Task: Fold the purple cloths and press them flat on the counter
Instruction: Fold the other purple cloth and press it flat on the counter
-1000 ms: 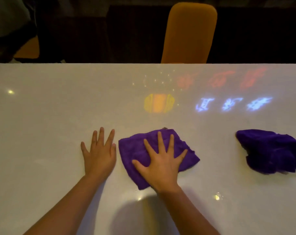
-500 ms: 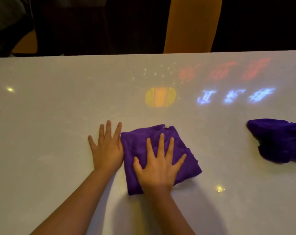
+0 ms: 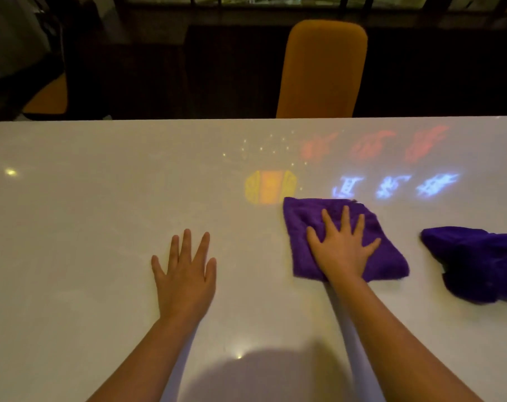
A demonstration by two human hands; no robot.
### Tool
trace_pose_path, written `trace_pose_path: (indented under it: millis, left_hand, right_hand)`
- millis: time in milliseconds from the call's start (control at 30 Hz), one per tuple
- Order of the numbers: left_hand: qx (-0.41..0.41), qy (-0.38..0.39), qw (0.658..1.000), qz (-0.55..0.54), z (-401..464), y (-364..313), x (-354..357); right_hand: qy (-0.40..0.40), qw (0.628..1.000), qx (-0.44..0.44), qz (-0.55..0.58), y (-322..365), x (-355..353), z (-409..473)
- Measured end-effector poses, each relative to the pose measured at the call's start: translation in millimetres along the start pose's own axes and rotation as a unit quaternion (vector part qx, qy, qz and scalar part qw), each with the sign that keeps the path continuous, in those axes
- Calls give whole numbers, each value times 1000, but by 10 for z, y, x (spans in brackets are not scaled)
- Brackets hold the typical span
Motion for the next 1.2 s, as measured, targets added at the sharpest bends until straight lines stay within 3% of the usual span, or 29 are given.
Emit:
trace_pose_path:
  millis: [67,100,167,233,333,433,533,567,700,800,933,1067,1200]
  left_hand:
    - [0,1,1000,2,6,0,4]
    - [0,2,1000,3,12,-4,7]
    - [2,6,1000,9,28,-9,11]
    - [4,8,1000,12,36,-5,1]
    - [-1,13,1000,9,6,-27,-9]
    - [-10,24,1000,14,21,-36,-22]
    - [-13,36,999,20,49,-39,3]
    - [-15,36,999,24,56,-39,20]
    - [-22,22,999,36,105,-29,86]
    - [-27,24,998,41,97,-11,89]
    - [-33,24,999,28,73,-54,28]
    - [-20,12,999,23,43,-30,5]
    - [-14,-8,999,28,42,-23,35]
  right_hand:
    - [-3,997,78,17,-150,-143,287]
    - [-6,997,76,15,-91,-123,313]
    - [12,1000,-13,-1,139,-28,159]
    - [55,986,-160,-11,213,38,-202]
    - [64,958,-277,-35,-218,-25,-789]
    - [27,980,-193,-44,-433,-97,-806]
    - [24,998,-57,-16,-31,-62,-194]
    - [29,998,-47,-3,196,-23,24]
    - [99,972,-211,-11,921,235,228]
    - [95,960,-265,-8,629,238,-234]
    - [32,982,-187,-14,48,44,-929]
    - [15,1000,-11,7,355,152,-1216]
    - [16,996,81,-16,698,425,-1226]
Point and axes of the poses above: each hand's wrist, its own z-axis towards the middle knuckle, its own x-axis out of the palm, y = z × x, the point moved 2 cm from there along z, towards the middle knuckle, and after that the axes turned 9 degrees about z, right-handed, at the moved point
